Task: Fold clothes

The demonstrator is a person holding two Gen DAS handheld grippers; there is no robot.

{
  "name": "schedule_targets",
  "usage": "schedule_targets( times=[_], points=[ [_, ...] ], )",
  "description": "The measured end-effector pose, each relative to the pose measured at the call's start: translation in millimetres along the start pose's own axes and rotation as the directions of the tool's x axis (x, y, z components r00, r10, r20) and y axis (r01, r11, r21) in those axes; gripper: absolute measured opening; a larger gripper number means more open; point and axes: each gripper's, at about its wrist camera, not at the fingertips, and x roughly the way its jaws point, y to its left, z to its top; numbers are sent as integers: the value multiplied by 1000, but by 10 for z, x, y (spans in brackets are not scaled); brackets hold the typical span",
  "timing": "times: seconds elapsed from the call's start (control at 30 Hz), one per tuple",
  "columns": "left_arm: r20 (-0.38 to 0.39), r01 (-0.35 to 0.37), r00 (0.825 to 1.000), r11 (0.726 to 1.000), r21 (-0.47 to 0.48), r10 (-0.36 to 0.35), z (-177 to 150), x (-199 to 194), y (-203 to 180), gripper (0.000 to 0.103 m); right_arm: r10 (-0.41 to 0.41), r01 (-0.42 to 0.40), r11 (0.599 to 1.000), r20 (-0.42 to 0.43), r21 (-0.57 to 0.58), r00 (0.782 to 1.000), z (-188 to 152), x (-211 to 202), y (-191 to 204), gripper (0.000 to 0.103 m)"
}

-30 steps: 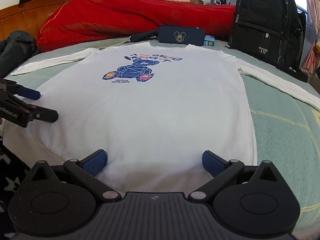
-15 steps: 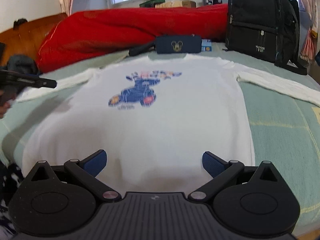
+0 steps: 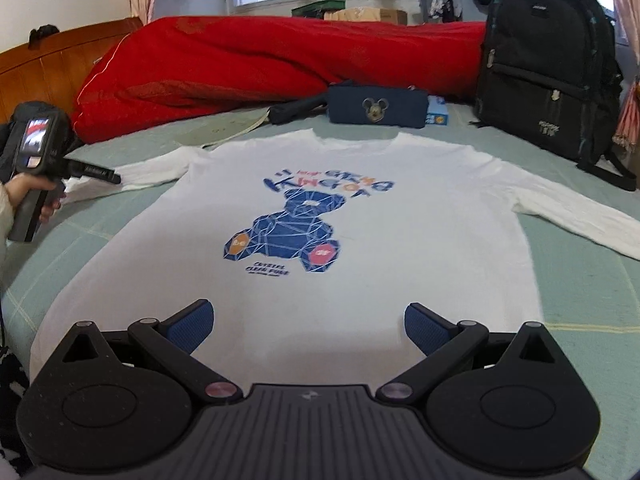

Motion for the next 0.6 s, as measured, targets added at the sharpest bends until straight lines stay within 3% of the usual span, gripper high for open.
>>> schedule_targets(
  times=[0.07, 0.13, 0.33, 0.47, 0.53, 0.6],
  points=[
    [1, 69, 998, 992, -105, -69, -165, -52, 242, 102, 4, -4, 1000, -15, -3, 1000, -3, 56, 27, 103],
    [-5, 92, 996, 984, -153, -94, -203, -123, 410, 102, 7, -7, 1000, -29, -3, 1000, -2, 102, 46, 103],
    [29, 8, 1000, 987, -160, -3, 32, -161, 807, 102, 16, -15, 1000, -32, 11, 999, 58, 145, 88, 103],
    [-39, -44, 999, 964, -261, 35, 60, 123, 1170, 102, 17, -17, 1000, -21, 3, 1000, 99, 130, 141, 103],
    [-62, -84, 996, 962, -260, 70, -33, 173, 1265, 102, 12, -12, 1000, -21, -15, 1000, 104, 130, 169, 103],
    [-48, -59, 998, 969, -240, 49, -153, 111, 1293, 102, 5, -5, 1000, -23, -28, 1000, 106, 131, 183, 103]
  ],
)
